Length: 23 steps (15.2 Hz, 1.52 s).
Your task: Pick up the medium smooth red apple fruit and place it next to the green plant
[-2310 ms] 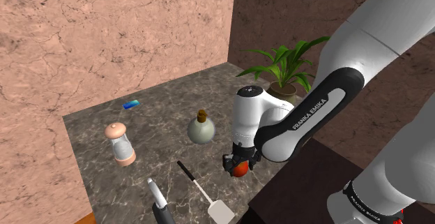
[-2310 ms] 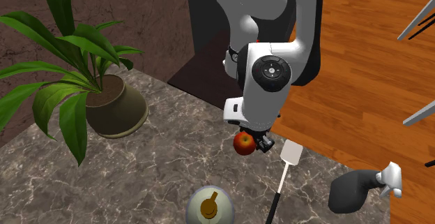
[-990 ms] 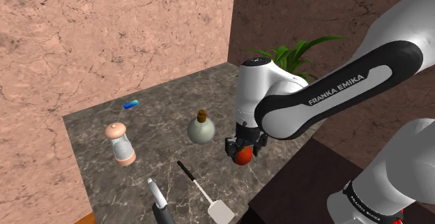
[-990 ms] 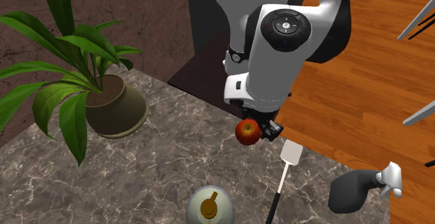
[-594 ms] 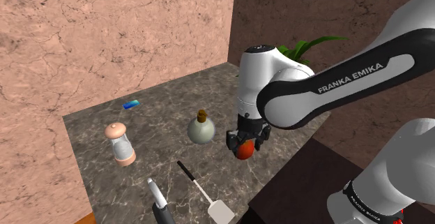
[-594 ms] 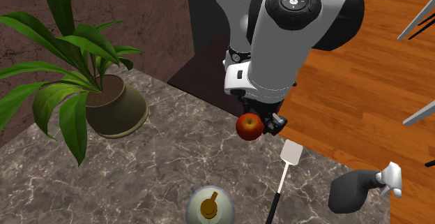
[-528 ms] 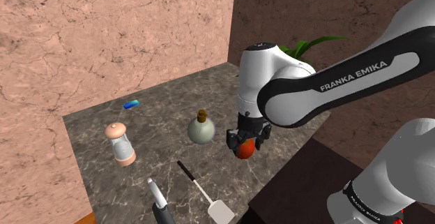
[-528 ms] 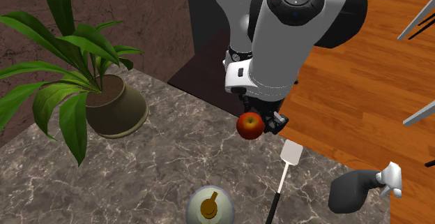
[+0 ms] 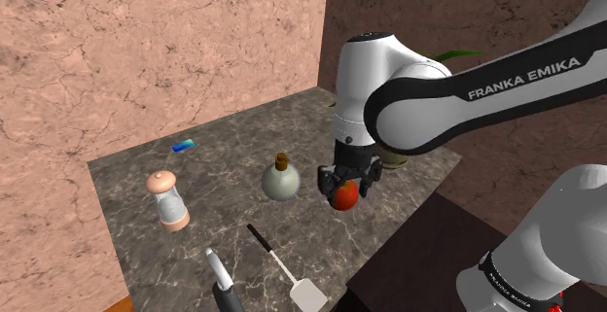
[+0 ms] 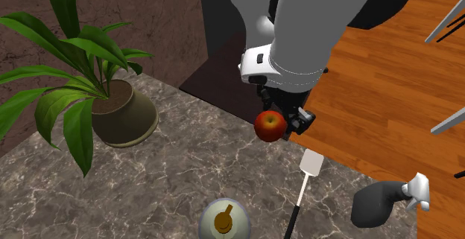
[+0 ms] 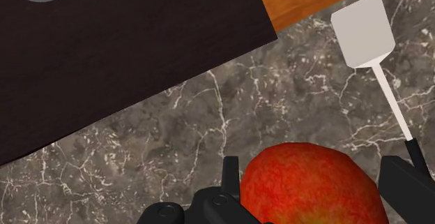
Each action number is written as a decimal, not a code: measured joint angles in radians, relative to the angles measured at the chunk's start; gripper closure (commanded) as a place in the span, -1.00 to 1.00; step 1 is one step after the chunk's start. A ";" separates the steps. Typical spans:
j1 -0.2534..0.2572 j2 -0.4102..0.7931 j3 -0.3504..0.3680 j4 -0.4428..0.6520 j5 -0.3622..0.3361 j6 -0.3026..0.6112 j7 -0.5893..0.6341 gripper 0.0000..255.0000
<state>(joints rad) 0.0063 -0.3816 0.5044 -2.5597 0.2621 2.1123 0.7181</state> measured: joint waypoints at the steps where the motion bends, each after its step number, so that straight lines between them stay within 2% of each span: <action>1: 0.001 -0.007 -0.002 0.007 0.000 -0.013 0.000 1.00; 23: -0.002 -0.113 -0.068 0.225 -0.020 -0.337 -0.001 1.00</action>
<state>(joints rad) 0.0044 -0.4947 0.4365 -2.3342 0.2421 1.7756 0.7172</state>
